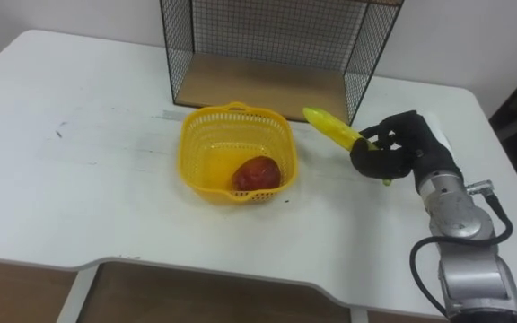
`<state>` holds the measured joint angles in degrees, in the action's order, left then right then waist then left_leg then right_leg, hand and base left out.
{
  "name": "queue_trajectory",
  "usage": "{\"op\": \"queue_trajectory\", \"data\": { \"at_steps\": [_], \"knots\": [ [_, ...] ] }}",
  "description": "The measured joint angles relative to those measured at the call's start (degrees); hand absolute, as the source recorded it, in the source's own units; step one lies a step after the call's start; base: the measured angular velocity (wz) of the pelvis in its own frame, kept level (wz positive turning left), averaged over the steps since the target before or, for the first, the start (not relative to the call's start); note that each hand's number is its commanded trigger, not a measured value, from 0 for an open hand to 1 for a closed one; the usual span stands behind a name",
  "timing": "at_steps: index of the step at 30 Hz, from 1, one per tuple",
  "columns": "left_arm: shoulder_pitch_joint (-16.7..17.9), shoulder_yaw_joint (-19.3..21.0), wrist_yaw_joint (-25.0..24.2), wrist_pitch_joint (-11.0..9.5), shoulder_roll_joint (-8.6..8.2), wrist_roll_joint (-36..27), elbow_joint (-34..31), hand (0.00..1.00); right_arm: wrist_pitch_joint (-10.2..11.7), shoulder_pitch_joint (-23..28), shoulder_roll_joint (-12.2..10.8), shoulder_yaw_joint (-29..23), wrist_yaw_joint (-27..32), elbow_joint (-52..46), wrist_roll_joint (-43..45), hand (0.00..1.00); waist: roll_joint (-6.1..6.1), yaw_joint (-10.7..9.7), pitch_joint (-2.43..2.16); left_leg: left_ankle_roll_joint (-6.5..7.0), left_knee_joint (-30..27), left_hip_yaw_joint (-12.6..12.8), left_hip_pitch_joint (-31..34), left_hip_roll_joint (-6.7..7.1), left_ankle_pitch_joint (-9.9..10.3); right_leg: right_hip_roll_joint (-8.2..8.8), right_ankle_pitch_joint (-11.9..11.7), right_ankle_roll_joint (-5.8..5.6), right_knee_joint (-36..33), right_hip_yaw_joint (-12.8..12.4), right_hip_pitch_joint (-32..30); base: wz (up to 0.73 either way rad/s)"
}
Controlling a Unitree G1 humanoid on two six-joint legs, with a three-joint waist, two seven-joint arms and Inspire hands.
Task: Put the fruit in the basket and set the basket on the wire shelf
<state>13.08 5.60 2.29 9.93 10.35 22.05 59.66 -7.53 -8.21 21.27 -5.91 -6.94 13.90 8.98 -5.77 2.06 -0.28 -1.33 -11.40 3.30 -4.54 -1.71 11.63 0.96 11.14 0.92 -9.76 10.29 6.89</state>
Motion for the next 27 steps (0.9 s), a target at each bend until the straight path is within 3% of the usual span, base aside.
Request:
{"op": "queue_trajectory", "data": {
  "at_steps": [7,27],
  "knots": [
    [-0.18,0.36,-0.25,-0.33,-0.16,0.04,-0.01,0.00,0.00,0.00,-0.12,0.06,-0.81,-3.60,3.00,1.00,-0.55,0.13,0.12,0.00,-0.04,0.24,0.07,0.00,0.00,0.05,0.00,-0.01,0.03,-0.08,-0.08,0.00],
    [0.16,0.20,1.09,-0.38,-0.24,0.06,-0.34,0.00,-0.08,0.00,-0.66,0.27,-2.02,-10.80,4.98,1.00,-0.42,1.63,0.32,0.00,-0.09,0.56,0.94,-0.01,0.01,0.09,0.02,-0.03,0.04,-0.16,-0.79,0.00]
  ]
}}
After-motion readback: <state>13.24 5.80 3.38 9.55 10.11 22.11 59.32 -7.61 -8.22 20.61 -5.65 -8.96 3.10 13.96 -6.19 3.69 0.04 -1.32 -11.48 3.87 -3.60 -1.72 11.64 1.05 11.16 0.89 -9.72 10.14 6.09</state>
